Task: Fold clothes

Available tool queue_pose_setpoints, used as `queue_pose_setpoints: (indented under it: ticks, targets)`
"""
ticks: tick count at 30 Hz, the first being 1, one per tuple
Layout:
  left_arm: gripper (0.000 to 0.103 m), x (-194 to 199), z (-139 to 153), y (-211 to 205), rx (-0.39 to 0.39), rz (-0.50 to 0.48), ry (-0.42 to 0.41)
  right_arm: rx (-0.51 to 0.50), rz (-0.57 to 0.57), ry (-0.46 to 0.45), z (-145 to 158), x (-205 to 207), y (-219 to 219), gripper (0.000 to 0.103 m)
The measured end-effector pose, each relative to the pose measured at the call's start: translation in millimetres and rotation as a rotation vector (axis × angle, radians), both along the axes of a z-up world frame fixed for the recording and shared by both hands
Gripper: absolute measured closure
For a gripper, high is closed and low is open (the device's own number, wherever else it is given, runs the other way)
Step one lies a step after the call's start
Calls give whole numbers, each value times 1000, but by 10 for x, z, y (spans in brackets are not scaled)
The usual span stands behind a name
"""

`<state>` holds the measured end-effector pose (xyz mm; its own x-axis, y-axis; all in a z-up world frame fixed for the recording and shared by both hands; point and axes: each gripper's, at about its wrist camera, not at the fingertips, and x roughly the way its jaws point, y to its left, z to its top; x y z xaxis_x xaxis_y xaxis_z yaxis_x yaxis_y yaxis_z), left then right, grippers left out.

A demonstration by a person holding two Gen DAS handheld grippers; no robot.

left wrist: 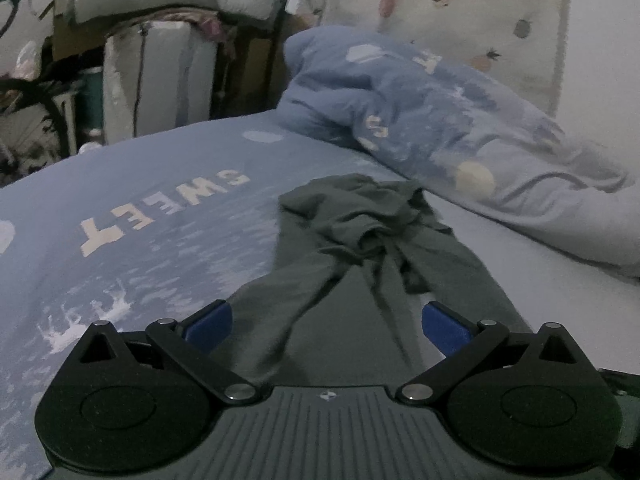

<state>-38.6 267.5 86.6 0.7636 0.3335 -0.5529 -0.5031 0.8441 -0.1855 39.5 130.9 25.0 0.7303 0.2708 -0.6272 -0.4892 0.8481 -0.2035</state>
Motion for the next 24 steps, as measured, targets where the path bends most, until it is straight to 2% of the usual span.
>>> queue_pose_setpoints:
  ticks: [5,12,18,24]
  targets:
    - [0,-83,14,119,-30,37,1,-19,-62,-62,274,-93,-386,92]
    - [0,-124,47,198,-33,49,-8,-46,-149,-150,657,-224,-926,92]
    - [0,-101,66,198,-44,46,-12,-62,-271,-213,924,-688,-1558,93]
    - [0,-96,122,82,-55,1,-38,-117,-433,-202,1153,-1157,-2280,93]
